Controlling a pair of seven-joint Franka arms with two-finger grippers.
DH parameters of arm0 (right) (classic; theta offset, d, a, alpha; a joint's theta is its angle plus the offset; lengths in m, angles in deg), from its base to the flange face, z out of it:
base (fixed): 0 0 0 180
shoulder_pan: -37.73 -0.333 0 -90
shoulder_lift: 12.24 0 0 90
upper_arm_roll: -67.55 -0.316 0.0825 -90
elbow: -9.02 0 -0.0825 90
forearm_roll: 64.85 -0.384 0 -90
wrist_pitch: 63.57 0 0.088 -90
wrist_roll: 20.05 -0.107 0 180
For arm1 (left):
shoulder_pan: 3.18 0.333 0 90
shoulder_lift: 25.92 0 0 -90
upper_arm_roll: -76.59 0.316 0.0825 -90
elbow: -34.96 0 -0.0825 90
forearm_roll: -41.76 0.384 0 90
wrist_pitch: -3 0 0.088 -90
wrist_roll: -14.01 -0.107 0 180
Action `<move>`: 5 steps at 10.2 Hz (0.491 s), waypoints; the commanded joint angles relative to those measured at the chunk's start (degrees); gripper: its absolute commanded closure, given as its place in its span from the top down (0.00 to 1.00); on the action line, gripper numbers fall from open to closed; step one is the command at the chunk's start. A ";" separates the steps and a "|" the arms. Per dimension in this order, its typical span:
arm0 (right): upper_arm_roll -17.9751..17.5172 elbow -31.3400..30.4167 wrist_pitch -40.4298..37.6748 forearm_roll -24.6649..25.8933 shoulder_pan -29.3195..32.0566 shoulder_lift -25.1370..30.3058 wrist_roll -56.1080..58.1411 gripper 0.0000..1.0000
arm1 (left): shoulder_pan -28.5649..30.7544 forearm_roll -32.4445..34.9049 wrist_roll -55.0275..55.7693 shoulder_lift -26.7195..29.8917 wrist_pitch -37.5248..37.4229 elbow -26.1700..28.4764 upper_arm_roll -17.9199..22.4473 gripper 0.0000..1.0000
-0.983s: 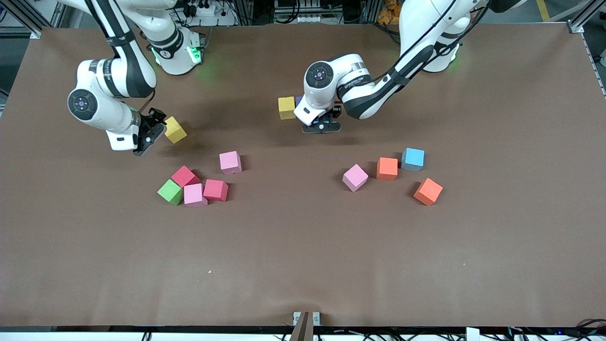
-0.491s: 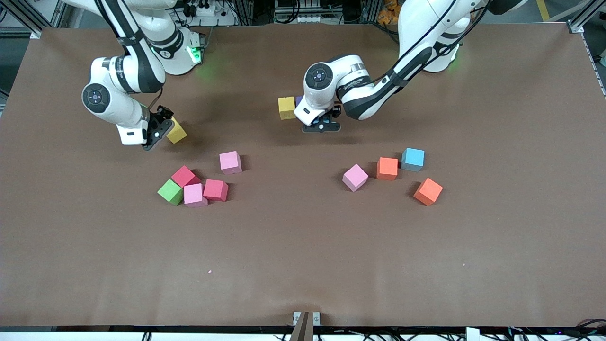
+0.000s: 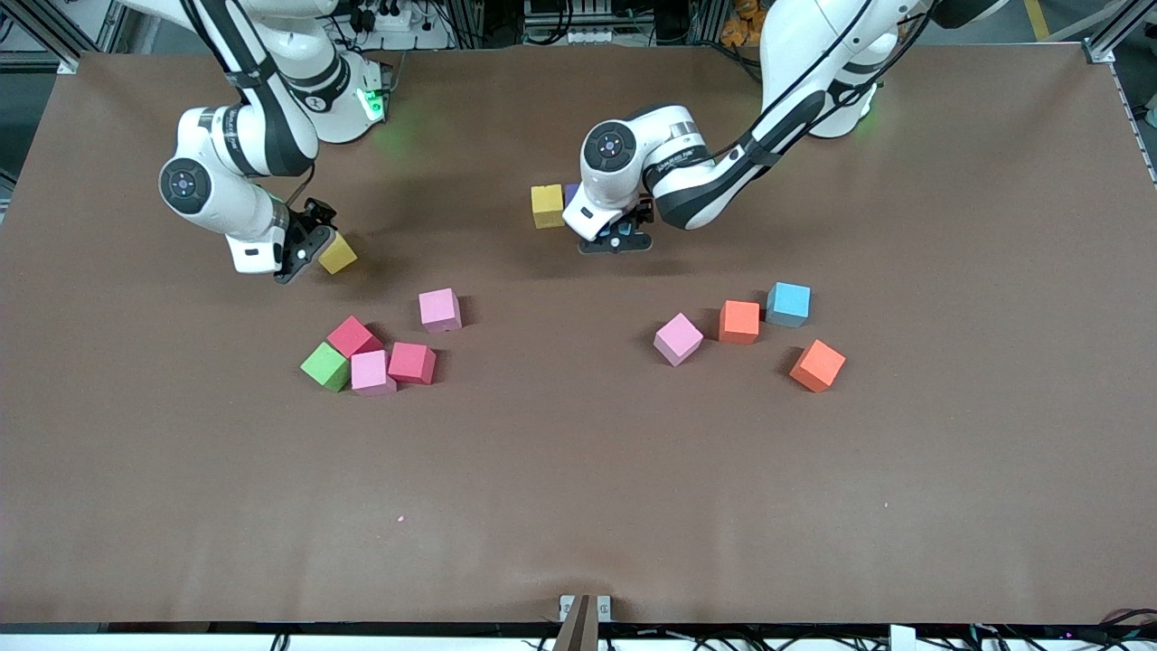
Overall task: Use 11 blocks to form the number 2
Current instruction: 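Place the cyan cube with the left gripper while the right gripper grasps yellow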
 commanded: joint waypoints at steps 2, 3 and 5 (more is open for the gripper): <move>-0.17 -2.31 5.10 -1.95 -0.39 -1.12 0.30 1.00 | 0.97 0.46 1.71 4.03 -2.45 -0.58 -0.13 1.00; -0.17 -2.40 5.55 -1.95 -0.83 -1.57 0.30 1.00 | 1.76 -0.06 1.62 5.62 -3.95 -1.10 -0.22 1.00; -0.17 -2.40 7.82 -1.95 -0.83 -3.76 0.30 1.00 | 3.96 -0.33 1.70 6.69 -4.23 -2.51 -0.39 1.00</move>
